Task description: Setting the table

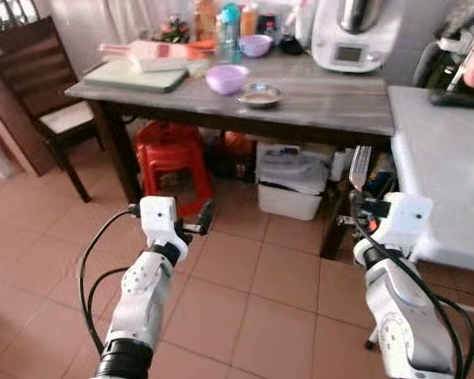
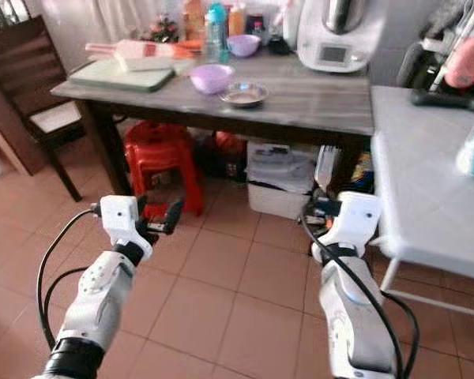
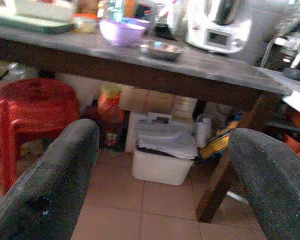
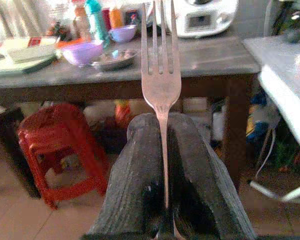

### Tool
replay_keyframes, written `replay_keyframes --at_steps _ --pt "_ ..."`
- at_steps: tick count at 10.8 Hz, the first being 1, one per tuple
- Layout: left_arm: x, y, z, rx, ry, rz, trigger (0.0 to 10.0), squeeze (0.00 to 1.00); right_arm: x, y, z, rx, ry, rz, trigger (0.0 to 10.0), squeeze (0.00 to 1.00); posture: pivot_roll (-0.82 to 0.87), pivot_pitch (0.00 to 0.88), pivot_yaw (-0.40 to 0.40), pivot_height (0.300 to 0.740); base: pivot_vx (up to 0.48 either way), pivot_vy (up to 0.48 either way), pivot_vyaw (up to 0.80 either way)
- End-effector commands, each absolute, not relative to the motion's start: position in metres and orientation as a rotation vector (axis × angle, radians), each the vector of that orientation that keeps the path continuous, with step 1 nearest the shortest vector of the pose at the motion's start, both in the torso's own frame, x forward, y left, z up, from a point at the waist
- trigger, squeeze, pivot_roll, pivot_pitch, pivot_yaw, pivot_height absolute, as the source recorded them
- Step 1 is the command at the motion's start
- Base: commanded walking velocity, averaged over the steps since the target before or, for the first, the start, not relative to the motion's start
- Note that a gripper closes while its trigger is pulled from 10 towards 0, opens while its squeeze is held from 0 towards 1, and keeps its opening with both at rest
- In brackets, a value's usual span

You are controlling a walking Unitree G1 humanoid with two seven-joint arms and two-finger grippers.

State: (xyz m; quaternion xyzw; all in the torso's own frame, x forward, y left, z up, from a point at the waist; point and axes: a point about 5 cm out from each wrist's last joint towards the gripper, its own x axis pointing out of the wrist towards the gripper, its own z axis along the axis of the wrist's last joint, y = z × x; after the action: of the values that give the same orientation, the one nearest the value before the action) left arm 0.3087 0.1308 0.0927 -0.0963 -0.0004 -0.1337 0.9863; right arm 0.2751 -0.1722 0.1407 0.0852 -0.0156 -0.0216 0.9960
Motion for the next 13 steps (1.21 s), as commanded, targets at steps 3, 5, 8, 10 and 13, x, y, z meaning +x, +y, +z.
replay_keyframes --at_steps 3,5,8,10,13 --pt "0.311 0.135 0.097 -0.177 -0.010 -0.264 10.0 0.00 0.274 -0.164 0.146 0.171 -0.058 -0.025 10.0 0.00 -0.01 0.000 0.006 0.740 0.000 0.423 0.00" --pt "0.310 0.134 0.098 -0.181 -0.023 -0.267 10.0 0.00 0.275 -0.165 0.147 0.165 -0.064 -0.027 10.0 0.00 -0.01 0.000 0.006 0.740 0.000 0.212 0.00" --pt "0.307 0.130 0.102 -0.222 -0.048 -0.339 10.0 0.00 0.276 -0.166 0.148 0.161 -0.071 -0.031 10.0 0.00 -0.01 0.000 0.005 0.740 0.000 0.000 0.00" --pt "0.307 0.128 0.103 -0.238 -0.047 -0.359 10.0 0.00 0.275 -0.165 0.148 0.159 -0.075 -0.030 10.0 0.00 -0.01 0.000 0.009 0.740 0.000 0.000 0.00" --pt "0.305 0.125 0.103 -0.257 -0.044 -0.383 10.0 0.00 0.275 -0.165 0.148 0.161 -0.075 -0.032 10.0 0.00 -0.01 0.000 0.009 0.740 0.250 0.000 0.00"
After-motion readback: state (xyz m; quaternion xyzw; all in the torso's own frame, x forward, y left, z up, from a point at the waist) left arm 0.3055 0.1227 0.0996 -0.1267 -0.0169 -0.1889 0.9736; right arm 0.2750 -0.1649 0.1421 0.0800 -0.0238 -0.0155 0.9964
